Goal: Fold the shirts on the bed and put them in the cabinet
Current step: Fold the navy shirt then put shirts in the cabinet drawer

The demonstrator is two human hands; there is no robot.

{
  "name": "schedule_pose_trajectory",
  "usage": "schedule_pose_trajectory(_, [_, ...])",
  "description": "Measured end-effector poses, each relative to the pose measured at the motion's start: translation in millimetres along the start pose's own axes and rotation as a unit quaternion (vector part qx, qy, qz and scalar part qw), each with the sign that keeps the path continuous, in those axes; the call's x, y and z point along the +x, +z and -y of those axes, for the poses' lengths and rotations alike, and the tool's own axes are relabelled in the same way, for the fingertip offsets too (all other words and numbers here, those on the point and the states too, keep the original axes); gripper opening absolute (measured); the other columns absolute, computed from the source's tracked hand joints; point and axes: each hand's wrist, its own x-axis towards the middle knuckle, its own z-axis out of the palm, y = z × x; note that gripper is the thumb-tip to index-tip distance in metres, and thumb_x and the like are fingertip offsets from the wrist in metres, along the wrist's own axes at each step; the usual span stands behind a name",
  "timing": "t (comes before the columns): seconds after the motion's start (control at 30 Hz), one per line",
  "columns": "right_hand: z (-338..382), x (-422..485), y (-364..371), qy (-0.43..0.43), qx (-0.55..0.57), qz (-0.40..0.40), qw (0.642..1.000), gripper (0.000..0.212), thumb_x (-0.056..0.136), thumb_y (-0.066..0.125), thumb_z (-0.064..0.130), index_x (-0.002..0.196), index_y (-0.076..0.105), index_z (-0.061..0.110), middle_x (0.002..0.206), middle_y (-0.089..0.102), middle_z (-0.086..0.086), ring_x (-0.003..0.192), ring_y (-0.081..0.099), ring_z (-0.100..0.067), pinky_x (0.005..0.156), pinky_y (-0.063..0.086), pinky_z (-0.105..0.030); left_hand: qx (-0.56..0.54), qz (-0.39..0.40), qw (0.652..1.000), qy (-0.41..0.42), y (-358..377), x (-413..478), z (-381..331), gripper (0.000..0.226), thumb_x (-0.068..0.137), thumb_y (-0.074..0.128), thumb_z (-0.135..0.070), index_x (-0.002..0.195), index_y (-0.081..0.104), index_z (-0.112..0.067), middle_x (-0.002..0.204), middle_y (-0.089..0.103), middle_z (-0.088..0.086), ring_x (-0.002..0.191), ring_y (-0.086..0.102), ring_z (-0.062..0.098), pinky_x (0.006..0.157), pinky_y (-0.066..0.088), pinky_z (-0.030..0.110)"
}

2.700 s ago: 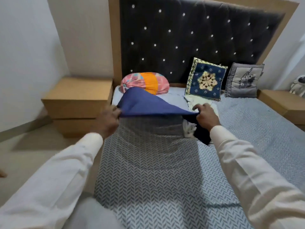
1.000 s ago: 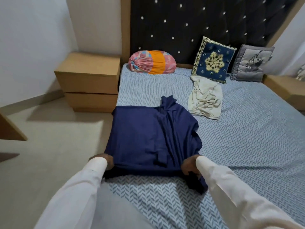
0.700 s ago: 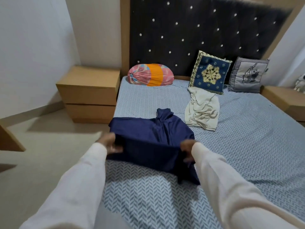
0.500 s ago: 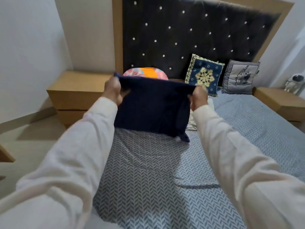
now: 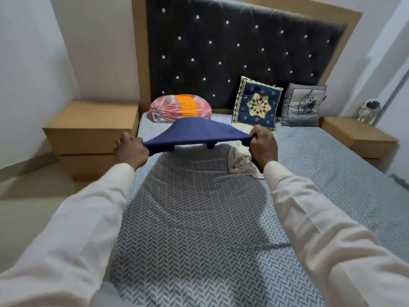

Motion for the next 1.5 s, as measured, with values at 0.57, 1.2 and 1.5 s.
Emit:
schedule_pose_trajectory(0.57, [-106.0, -186.6, 9.9, 0.027, -0.266, 0.457, 0.848, 0.041, 0.087, 0.053, 0.013, 0.122, 0.069, 0.028, 0.133, 0.06, -0.009, 0.124, 0.056, -0.032, 0.103, 0.046, -0.035, 0.22, 0.313, 0.916, 0.121, 96.4, -190.0, 95.5, 0.038, 0.083, 0.053, -0.017, 0.118, 0.06, -0.031, 0.124, 0.061, 0.005, 0.11, 0.062, 0.027, 0.092, 0.05, 0.033])
schedule_pose_trajectory(1.2, [-124.3, -276.8, -30.7, 0.04, -0.413, 0.41, 0.813, 0.036, 0.09, 0.051, 0.033, 0.123, 0.063, 0.023, 0.126, 0.064, -0.006, 0.116, 0.062, -0.03, 0.091, 0.049, -0.034, 0.395, 0.366, 0.835, 0.112, 83.3, -249.9, 105.5, 0.048, 0.087, 0.057, -0.024, 0.135, 0.052, -0.017, 0.138, 0.055, 0.006, 0.123, 0.058, 0.025, 0.099, 0.048, 0.036])
schedule_pose_trajectory(1.5, [-144.4, -271.3, -45.5, 0.3, -0.232, 0.644, 0.664, 0.017, 0.088, 0.066, 0.027, 0.1, 0.067, 0.014, 0.091, 0.068, -0.004, 0.087, 0.066, -0.02, 0.065, 0.051, -0.024, 0.415, 0.39, 0.814, 0.115, 90.7, -246.1, 72.5, 0.047, 0.088, 0.059, -0.032, 0.133, 0.057, -0.019, 0.137, 0.057, 0.001, 0.123, 0.058, 0.023, 0.099, 0.048, 0.034])
